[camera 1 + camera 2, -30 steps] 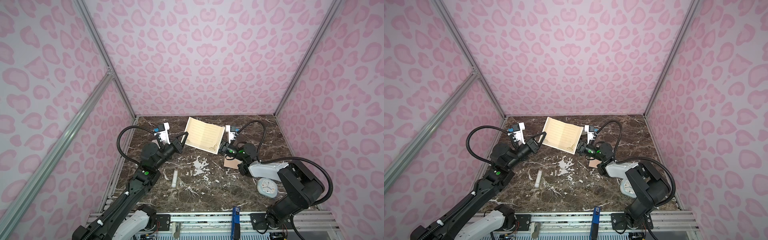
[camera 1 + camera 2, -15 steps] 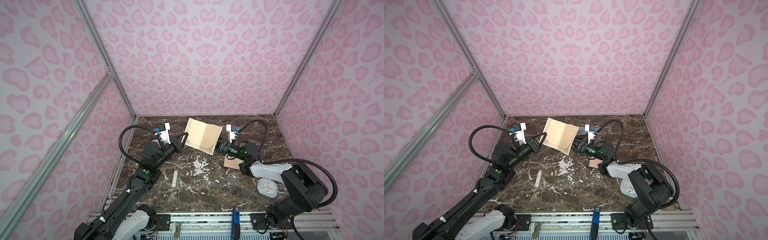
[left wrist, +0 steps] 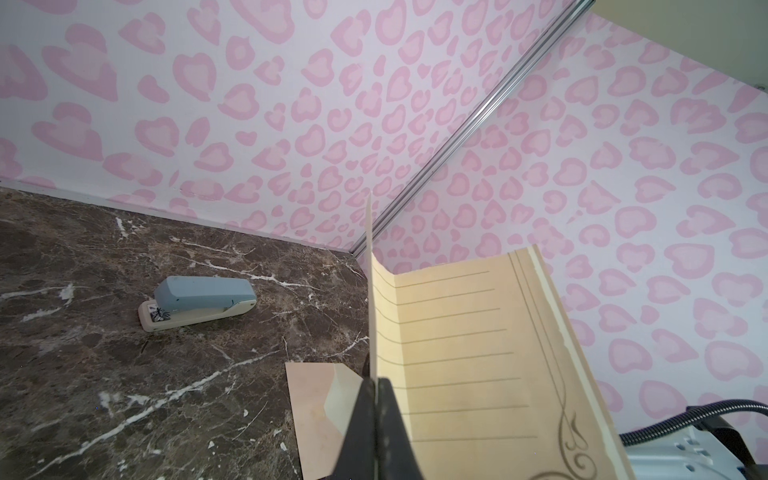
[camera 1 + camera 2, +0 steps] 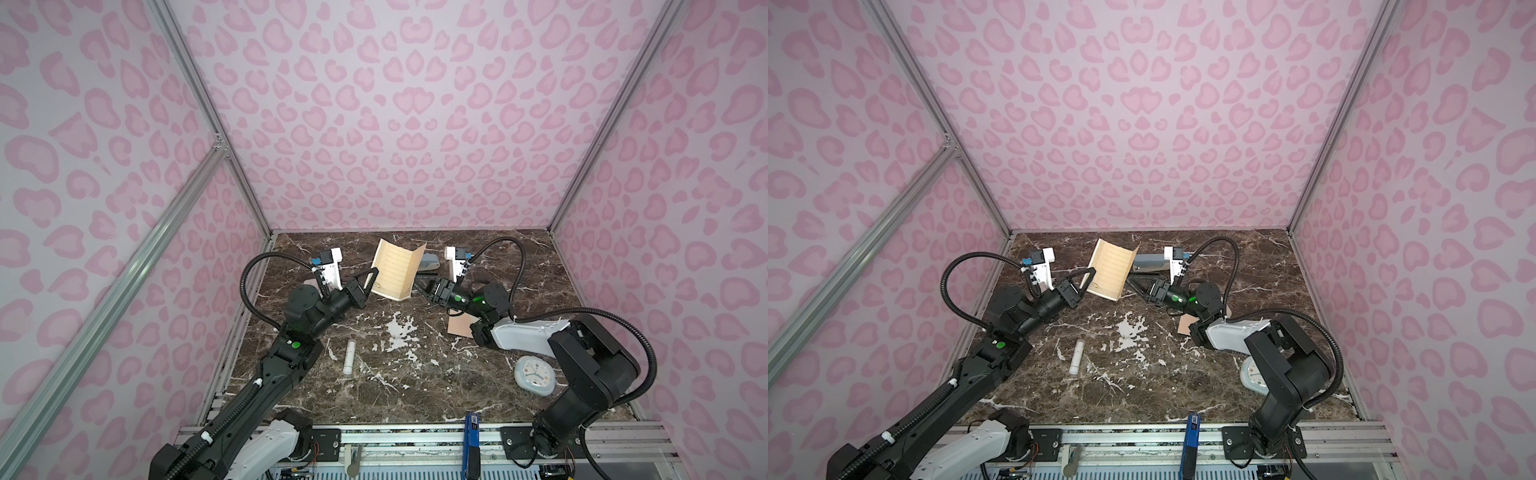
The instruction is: Place the letter into the envelope and seal it
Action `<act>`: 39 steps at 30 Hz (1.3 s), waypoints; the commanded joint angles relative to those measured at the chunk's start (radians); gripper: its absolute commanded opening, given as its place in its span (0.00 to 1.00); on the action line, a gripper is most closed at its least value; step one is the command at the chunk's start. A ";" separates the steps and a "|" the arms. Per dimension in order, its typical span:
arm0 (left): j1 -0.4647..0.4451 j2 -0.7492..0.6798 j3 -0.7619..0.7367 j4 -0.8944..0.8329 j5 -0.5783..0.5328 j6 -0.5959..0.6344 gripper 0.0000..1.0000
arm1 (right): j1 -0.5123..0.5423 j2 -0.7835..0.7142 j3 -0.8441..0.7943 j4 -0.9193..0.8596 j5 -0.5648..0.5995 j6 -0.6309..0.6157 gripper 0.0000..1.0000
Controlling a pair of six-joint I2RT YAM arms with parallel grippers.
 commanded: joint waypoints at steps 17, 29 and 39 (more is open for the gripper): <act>0.001 -0.024 -0.011 0.054 0.014 -0.001 0.04 | 0.057 0.086 0.053 0.117 0.018 0.041 0.52; 0.002 -0.033 -0.017 0.051 0.014 0.000 0.04 | 0.076 0.098 0.067 0.134 0.002 0.038 0.38; 0.002 -0.041 -0.018 0.044 0.012 0.007 0.04 | 0.077 0.101 0.066 0.147 -0.001 0.045 0.27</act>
